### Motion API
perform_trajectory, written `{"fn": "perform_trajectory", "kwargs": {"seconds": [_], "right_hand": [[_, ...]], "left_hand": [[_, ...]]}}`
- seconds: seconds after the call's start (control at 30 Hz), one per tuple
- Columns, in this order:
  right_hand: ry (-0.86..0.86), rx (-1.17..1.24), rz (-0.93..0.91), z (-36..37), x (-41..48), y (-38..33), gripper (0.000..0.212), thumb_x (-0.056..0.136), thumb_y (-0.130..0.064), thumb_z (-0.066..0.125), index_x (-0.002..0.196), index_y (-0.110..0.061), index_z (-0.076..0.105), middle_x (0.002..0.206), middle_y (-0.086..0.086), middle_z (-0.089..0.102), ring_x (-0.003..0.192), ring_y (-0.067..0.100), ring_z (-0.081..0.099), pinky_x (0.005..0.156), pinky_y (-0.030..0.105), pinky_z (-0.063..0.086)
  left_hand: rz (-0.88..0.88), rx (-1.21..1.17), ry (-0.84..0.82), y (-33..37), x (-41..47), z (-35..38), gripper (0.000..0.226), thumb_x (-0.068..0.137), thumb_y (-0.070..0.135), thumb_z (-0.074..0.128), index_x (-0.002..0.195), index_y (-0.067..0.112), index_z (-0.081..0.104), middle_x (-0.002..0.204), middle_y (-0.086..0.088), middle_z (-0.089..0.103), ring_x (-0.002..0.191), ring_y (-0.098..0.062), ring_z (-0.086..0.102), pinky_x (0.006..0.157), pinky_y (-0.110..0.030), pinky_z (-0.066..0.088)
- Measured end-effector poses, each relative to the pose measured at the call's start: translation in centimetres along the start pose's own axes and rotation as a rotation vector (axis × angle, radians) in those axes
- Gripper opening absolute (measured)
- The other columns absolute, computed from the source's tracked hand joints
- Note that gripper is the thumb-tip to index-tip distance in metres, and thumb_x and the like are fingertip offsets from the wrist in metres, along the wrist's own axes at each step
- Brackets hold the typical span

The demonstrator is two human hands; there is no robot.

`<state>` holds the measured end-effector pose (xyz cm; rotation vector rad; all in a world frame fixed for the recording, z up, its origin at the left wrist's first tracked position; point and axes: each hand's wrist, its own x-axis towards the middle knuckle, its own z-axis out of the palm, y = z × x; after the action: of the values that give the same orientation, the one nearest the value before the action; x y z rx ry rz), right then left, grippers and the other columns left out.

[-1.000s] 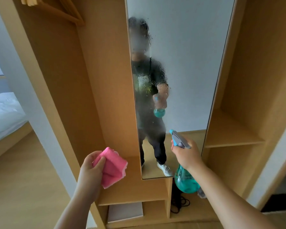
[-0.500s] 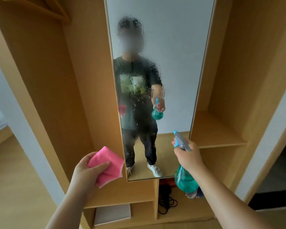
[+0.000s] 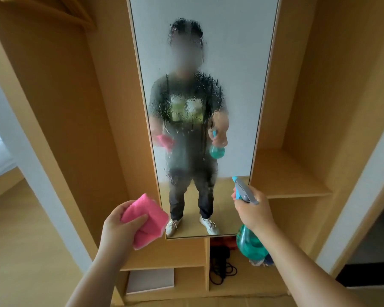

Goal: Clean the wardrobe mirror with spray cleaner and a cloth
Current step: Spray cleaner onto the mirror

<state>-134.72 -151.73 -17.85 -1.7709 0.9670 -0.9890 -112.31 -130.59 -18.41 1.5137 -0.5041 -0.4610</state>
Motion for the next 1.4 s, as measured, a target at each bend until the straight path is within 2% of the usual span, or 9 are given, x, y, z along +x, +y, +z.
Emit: {"fn": "perform_trajectory", "kwargs": {"seconds": [0.13,0.43,0.6,0.7,0.77,0.9,1.1,1.27,1.4], "right_hand": [[-0.004,0.011,0.039,-1.2,0.4,0.8,0.029,0.088,-0.008,0.056,0.113,-0.022,0.061,0.080,-0.004,0.058,0.064,0.008,0.050,0.053,0.015,0.038],[0.035,0.013,0.090,-3.5,1.6,2.0,0.029,0.087,-0.007,0.055,0.113,-0.018,0.062,0.080,-0.001,0.056,0.063,0.013,0.050,0.053,0.020,0.038],[0.078,-0.020,0.076,-4.1,1.4,2.7,0.011,0.090,-0.012,0.058,0.096,-0.019,0.064,0.069,-0.002,0.053,0.059,0.014,0.049,0.051,0.021,0.036],[0.114,-0.005,0.071,-4.3,0.9,2.9,0.011,0.089,-0.012,0.059,0.086,-0.022,0.063,0.068,0.001,0.057,0.059,0.016,0.051,0.051,0.024,0.039],[0.116,0.043,0.074,-4.5,0.4,3.1,0.015,0.089,-0.010,0.060,0.089,-0.024,0.063,0.075,0.003,0.061,0.063,0.016,0.053,0.053,0.025,0.042],[0.046,0.034,0.124,-4.5,-0.8,4.8,0.025,0.086,-0.001,0.055,0.102,-0.017,0.065,0.090,0.007,0.066,0.056,0.011,0.047,0.047,0.012,0.036],[0.011,0.009,0.225,-3.7,-3.0,8.3,0.032,0.086,0.001,0.053,0.112,-0.014,0.064,0.092,0.002,0.066,0.053,0.007,0.045,0.044,0.010,0.034],[-0.008,-0.042,0.297,-2.8,-4.1,10.6,0.035,0.087,-0.005,0.053,0.118,-0.016,0.063,0.074,-0.006,0.056,0.062,0.011,0.051,0.058,0.021,0.040],[-0.023,-0.077,0.325,-2.2,-4.5,11.5,0.036,0.087,-0.005,0.052,0.119,-0.019,0.062,0.077,-0.001,0.057,0.070,0.020,0.055,0.068,0.035,0.049]], "left_hand": [[0.141,0.205,0.031,0.3,-0.9,1.1,0.040,0.077,0.006,0.075,0.094,0.039,0.062,0.094,0.005,0.068,0.083,-0.020,0.068,0.054,-0.031,0.058],[0.301,0.463,-0.056,1.2,-1.8,3.3,0.041,0.079,-0.003,0.070,0.098,0.033,0.064,0.090,0.012,0.068,0.078,0.000,0.064,0.052,-0.009,0.050],[0.332,0.490,-0.088,1.3,-2.1,3.9,0.042,0.080,-0.005,0.069,0.100,0.031,0.064,0.090,0.015,0.067,0.082,0.010,0.061,0.054,-0.008,0.049],[0.337,0.515,-0.097,1.0,-2.0,3.8,0.038,0.081,-0.002,0.070,0.104,0.027,0.065,0.093,0.013,0.067,0.083,0.000,0.064,0.056,-0.008,0.050],[0.342,0.532,-0.105,0.7,-2.0,3.7,0.037,0.081,-0.001,0.070,0.105,0.027,0.066,0.094,0.014,0.067,0.085,-0.002,0.063,0.056,-0.009,0.051],[0.331,0.545,-0.124,0.0,-2.2,3.5,0.041,0.080,-0.003,0.071,0.100,0.032,0.064,0.090,0.017,0.066,0.083,0.011,0.060,0.056,-0.006,0.049],[0.271,0.591,-0.156,-2.0,-3.0,3.1,0.050,0.079,-0.002,0.071,0.090,0.046,0.058,0.088,0.016,0.066,0.083,0.015,0.058,0.055,-0.007,0.048],[0.242,0.625,-0.182,-3.5,-3.1,2.5,0.044,0.079,0.000,0.072,0.095,0.040,0.061,0.089,0.018,0.065,0.081,0.006,0.060,0.054,-0.010,0.049],[0.220,0.638,-0.194,-4.4,-3.2,2.5,0.044,0.079,0.001,0.072,0.094,0.042,0.061,0.090,0.015,0.067,0.083,-0.001,0.064,0.056,-0.015,0.052]]}}
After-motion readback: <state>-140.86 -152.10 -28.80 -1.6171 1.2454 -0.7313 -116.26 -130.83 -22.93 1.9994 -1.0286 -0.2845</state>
